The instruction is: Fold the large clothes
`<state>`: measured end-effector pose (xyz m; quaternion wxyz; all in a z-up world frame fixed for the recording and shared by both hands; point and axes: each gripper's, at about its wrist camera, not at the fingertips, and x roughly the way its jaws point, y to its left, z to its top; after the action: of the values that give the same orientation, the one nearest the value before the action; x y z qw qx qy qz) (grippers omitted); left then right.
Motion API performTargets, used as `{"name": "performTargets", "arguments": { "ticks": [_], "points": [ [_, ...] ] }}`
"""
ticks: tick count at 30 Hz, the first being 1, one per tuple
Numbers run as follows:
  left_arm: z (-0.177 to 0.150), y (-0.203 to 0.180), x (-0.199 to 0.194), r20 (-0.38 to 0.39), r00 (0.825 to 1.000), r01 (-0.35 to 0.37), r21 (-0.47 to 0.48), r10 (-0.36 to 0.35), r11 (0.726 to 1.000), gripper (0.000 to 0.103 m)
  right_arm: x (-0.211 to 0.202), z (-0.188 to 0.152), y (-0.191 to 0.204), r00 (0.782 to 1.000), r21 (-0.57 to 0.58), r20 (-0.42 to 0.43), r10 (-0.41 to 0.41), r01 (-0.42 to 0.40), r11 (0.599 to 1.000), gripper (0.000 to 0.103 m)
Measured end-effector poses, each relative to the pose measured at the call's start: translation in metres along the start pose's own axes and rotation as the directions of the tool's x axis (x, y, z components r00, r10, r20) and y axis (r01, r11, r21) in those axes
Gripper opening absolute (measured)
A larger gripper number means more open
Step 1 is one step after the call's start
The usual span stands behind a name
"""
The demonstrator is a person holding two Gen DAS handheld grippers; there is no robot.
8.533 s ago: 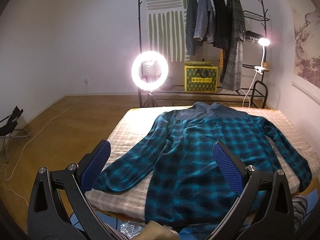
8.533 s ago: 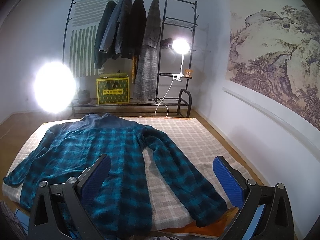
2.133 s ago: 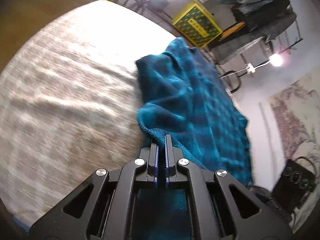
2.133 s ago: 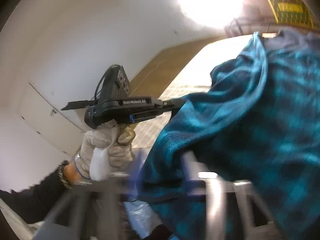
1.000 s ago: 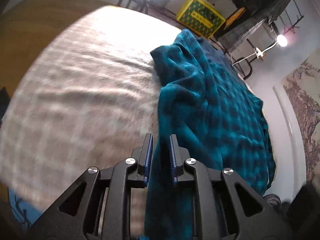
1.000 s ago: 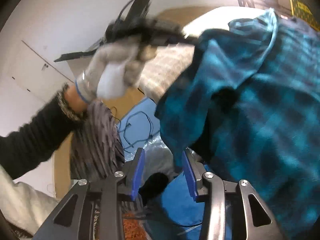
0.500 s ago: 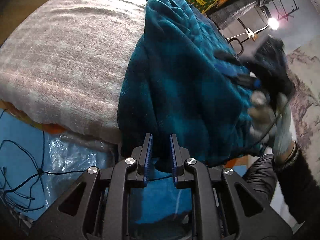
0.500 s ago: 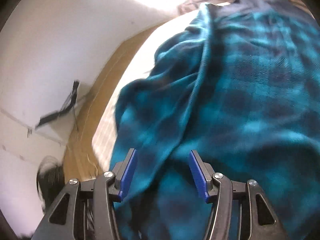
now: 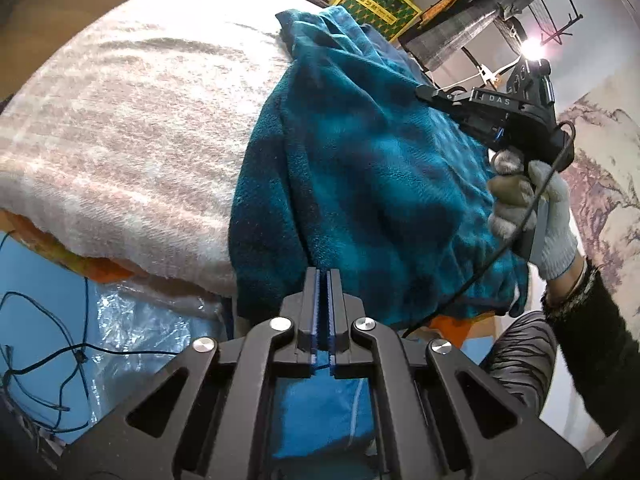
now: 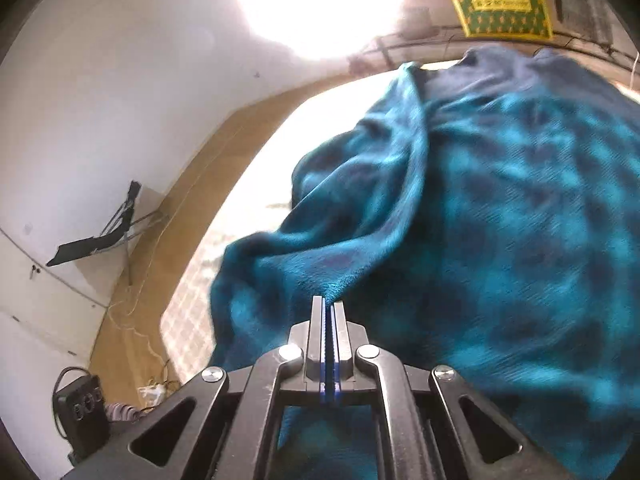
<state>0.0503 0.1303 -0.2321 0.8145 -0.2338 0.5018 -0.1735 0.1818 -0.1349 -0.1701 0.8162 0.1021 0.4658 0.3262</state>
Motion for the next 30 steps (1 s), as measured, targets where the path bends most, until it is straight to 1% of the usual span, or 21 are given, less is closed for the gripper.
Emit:
{"name": "performTargets", "arguments": {
  "ticks": [2, 4, 5, 6, 7, 8, 9, 11, 12, 14, 15, 16, 17, 18, 20, 22, 23, 25, 28, 29, 30],
  "points": [
    [-0.003, -0.001, 0.005, -0.016, 1.0, 0.011, -0.003, -0.011, 1.0, 0.001, 0.003, 0.002, -0.009, 1.0, 0.022, 0.003, -0.015, 0.015, 1.0, 0.0],
    [-0.006, 0.0, 0.012, -0.036, 0.999, 0.002, -0.015, -0.003, 1.0, 0.01, 0.009, 0.0, -0.014, 1.0, 0.045, -0.018, -0.015, 0.016, 0.999, 0.0],
    [-0.007, -0.002, 0.014, -0.036, 0.999, -0.002, -0.01, 0.001, 1.0, 0.01, 0.012, -0.003, -0.015, 0.999, 0.039, -0.024, -0.022, 0.023, 0.999, 0.0],
    [-0.008, -0.005, 0.018, -0.025, 1.0, -0.017, 0.016, 0.018, 1.0, 0.01, 0.017, -0.005, -0.014, 0.999, 0.029, -0.033, -0.025, 0.026, 0.999, 0.0],
    [-0.009, -0.009, 0.022, -0.029, 0.999, -0.041, 0.053, 0.042, 0.998, 0.004, 0.021, -0.007, -0.015, 0.999, 0.025, -0.037, -0.025, 0.026, 0.999, 0.0],
    [-0.011, -0.011, 0.023, -0.038, 0.998, -0.05, 0.065, 0.053, 0.997, 0.001, 0.024, -0.008, -0.015, 0.999, 0.023, -0.044, -0.017, 0.019, 1.0, 0.0],
    [-0.011, -0.011, 0.022, -0.043, 0.998, -0.047, 0.064, 0.05, 0.997, 0.0, 0.026, -0.008, -0.015, 0.999, 0.024, -0.047, -0.013, 0.014, 1.0, 0.0],
    [-0.008, -0.011, 0.007, -0.015, 0.999, -0.029, 0.053, 0.03, 0.998, 0.0, 0.026, -0.006, -0.012, 0.999, 0.011, -0.052, -0.014, 0.015, 1.0, 0.0],
    [-0.005, -0.01, -0.006, 0.016, 0.999, -0.037, 0.053, 0.036, 0.998, 0.0, 0.025, -0.004, -0.009, 0.998, -0.011, -0.057, -0.033, 0.033, 0.999, 0.0],
    [-0.001, -0.007, -0.021, 0.053, 0.997, -0.064, 0.059, 0.061, 0.996, 0.0, 0.025, 0.0, -0.004, 0.987, -0.091, -0.107, -0.121, 0.111, 0.99, 0.002],
    [0.001, -0.003, -0.027, 0.055, 0.997, -0.063, 0.061, 0.06, 0.996, 0.0, 0.024, 0.002, -0.003, 0.978, -0.126, -0.134, -0.16, 0.143, 0.982, 0.008],
    [0.002, -0.001, -0.03, 0.054, 0.997, -0.06, 0.063, 0.056, 0.996, 0.0, 0.02, 0.008, -0.002, 0.966, -0.156, -0.168, -0.198, 0.172, 0.973, 0.025],
    [0.003, 0.001, -0.032, 0.053, 0.997, -0.057, 0.067, 0.054, 0.996, 0.0, 0.014, 0.011, -0.003, 0.964, -0.161, -0.178, -0.198, 0.17, 0.972, 0.032],
    [0.004, 0.002, -0.035, 0.06, 0.996, -0.072, 0.065, 0.068, 0.995, 0.0, 0.003, 0.019, 0.0, 0.966, -0.171, -0.165, -0.2, 0.172, 0.97, 0.035],
    [0.006, 0.005, -0.037, 0.082, 0.994, -0.08, 0.057, 0.076, 0.995, 0.011, -0.013, 0.035, 0.011, 0.973, -0.202, -0.134, -0.185, 0.156, 0.967, 0.035],
    [0.009, 0.009, -0.034, 0.106, 0.991, -0.088, 0.036, 0.084, 0.995, 0.05, -0.021, 0.054, 0.026, 0.981, -0.232, -0.11, -0.163, 0.134, 0.963, 0.036],
    [0.011, 0.011, -0.031, 0.107, 0.991, -0.084, 0.026, 0.081, 0.996, 0.053, -0.02, 0.066, 0.035, 0.982, -0.255, -0.1, -0.158, 0.129, 0.958, 0.036],
    [0.013, 0.014, -0.02, 0.093, 0.993, -0.076, 0.015, 0.075, 0.997, 0.053, -0.007, 0.085, 0.054, 0.982, -0.299, -0.088, -0.166, 0.133, 0.945, 0.044],
    [0.018, 0.017, -0.006, 0.087, 0.993, -0.087, 0.019, 0.085, 0.996, 0.053, 0.028, 0.11, 0.083, 0.981, -0.373, -0.093, -0.169, 0.123, 0.92, 0.05],
    [0.018, 0.018, -0.004, 0.083, 0.994, -0.08, 0.021, 0.078, 0.997, 0.053, 0.043, 0.117, 0.091, 0.981, -0.396, -0.098, -0.168, 0.117, 0.911, 0.052],
    [0.019, 0.018, 0.0, 0.071, 0.995, -0.069, 0.025, 0.067, 0.997, 0.053, 0.06, 0.124, 0.099, 0.979, -0.413, -0.108, -0.174, 0.114, 0.903, 0.056]
  ]
}}
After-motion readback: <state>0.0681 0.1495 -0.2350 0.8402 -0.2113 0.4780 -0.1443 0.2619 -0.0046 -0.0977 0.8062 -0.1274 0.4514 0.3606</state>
